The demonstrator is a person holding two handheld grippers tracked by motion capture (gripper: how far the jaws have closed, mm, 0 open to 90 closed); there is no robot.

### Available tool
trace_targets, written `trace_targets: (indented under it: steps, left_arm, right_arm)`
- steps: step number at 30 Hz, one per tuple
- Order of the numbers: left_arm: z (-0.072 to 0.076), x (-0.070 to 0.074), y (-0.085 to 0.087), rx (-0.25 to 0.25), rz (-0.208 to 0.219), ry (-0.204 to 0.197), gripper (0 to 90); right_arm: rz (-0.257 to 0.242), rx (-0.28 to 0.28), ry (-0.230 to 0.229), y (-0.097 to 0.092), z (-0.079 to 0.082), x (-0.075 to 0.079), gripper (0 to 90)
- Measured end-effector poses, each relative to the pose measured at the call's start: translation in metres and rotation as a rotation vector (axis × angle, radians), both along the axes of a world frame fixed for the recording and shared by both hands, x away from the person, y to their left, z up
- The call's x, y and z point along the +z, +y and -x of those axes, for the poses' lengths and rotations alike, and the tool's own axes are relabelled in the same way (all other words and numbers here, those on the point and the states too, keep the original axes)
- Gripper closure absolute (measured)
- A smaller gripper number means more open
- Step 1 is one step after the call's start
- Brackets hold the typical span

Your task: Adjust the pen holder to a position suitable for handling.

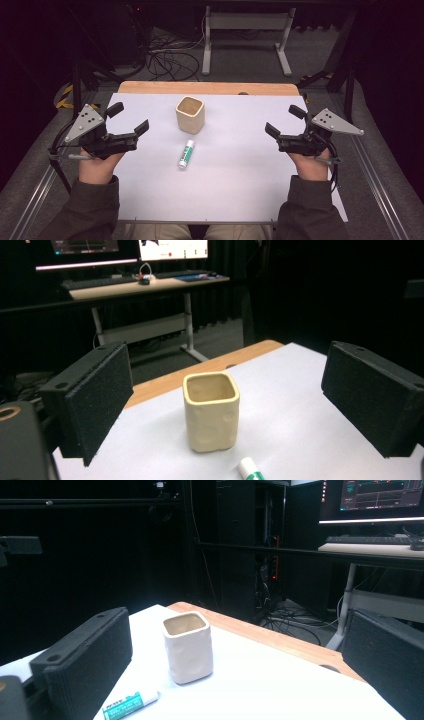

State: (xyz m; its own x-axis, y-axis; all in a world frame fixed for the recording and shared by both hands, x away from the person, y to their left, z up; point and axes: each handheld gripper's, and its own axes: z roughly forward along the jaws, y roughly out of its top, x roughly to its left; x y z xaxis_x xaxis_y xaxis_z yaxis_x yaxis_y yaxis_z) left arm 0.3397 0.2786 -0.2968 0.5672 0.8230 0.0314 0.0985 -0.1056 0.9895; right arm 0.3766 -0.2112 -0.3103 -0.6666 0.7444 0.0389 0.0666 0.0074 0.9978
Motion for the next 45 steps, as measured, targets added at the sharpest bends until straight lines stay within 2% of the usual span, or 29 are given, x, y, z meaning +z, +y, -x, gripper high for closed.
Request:
trace_targets:
  steps: [5,11,13,17,22,26,32,36,45]
  left_arm:
    - [-0.004,-0.002,-0.008,0.015,-0.034,0.024,11.9]
    - [-0.007,-0.006,-0.016,0.018,-0.035,0.052,13.6]
    - [-0.008,-0.007,-0.020,0.015,-0.040,0.063,13.5]
    - [-0.012,-0.011,-0.029,0.021,-0.024,0.076,13.5]
    - [-0.016,-0.015,-0.038,0.031,-0.033,0.092,13.7]
    - [-0.021,-0.020,-0.046,0.033,-0.026,0.118,14.8]
    - [-0.029,-0.027,-0.056,0.039,-0.042,0.158,15.3]
    - [-0.032,-0.030,-0.062,0.040,-0.036,0.178,15.6]
    - [-0.040,-0.038,-0.075,0.071,-0.054,0.196,19.1]
  right_arm:
    - [0.012,-0.018,0.005,-0.001,0.001,0.000,0.7]
    - [0.027,-0.039,0.019,-0.002,-0.001,-0.002,1.1]
    - [0.029,-0.036,0.014,-0.003,0.000,-0.002,1.3]
    - [0.029,-0.036,0.006,-0.004,0.002,0.000,1.3]
    - [0.026,-0.046,-0.003,-0.005,0.004,0.001,1.3]
    - [0.021,-0.059,-0.007,-0.009,0.007,0.004,1.6]
    - [0.016,-0.066,-0.012,-0.013,0.009,0.006,2.2]
    - [0.031,-0.068,-0.008,-0.011,0.009,0.005,3.4]
    - [0.050,-0.065,-0.010,-0.008,0.010,0.007,4.5]
